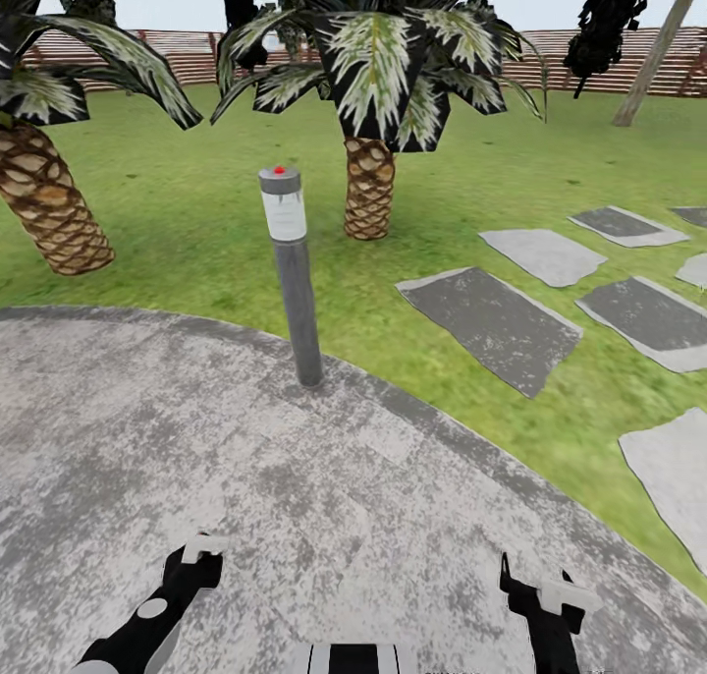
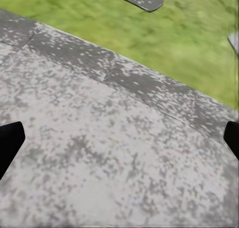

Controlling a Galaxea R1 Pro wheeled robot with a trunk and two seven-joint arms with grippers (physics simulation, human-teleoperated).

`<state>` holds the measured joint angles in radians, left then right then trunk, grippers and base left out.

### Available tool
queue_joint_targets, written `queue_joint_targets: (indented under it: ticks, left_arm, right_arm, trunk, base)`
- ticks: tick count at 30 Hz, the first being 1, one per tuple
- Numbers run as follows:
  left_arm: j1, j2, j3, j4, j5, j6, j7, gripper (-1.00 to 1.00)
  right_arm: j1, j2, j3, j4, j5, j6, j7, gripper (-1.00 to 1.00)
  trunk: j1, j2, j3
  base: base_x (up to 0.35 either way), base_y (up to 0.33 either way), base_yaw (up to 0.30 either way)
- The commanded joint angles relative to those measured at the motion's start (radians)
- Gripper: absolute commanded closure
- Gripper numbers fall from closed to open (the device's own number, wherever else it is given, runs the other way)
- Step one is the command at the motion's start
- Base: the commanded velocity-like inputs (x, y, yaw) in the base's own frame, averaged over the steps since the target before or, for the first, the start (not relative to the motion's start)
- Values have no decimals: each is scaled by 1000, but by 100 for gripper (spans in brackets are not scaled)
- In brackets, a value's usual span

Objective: In the garden, pick up the pesticide atomizer on the floor and spray pesticide onto both trees until each tree trunk is fully covered.

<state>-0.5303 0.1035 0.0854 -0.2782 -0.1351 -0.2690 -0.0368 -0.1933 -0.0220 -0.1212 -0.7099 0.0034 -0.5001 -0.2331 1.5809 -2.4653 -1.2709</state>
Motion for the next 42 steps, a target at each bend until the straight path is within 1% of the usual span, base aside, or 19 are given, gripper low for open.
queue_joint_targets:
  ticks: [1,6,8,19,33,42]
  left_arm:
    - [1,0,0,0,-1,0,-1,100]
    - [19,0,0,-1,-1,-1,0,100]
    - [21,-1,0,-1,-2,-1,4,100]
    - [21,-1,-1,0,-4,-3,8,100]
    - [21,-4,-1,1,-4,-4,9,100]
    - [23,-6,0,1,-5,-5,9,100]
  right_arm:
    - [1,0,0,1,0,0,0,-100]
    - [5,0,0,7,0,0,0,-100]
    - [6,2,0,36,0,0,0,-100]
    - [6,4,1,47,0,0,1,-100]
    - [6,2,0,47,1,0,1,-100]
    - [6,2,0,47,1,0,1,-100]
  trunk:
    - [-4,7,3]
    - [-23,42,19]
    - [-31,56,25]
    - [-31,56,26]
    - [-31,56,35]
    - [-31,56,42]
  base:
    - [0,0,-300]
    - [0,0,-300]
    - [0,0,-300]
    - [0,0,-300]
    - [3,0,-295]
    - [213,-133,-289]
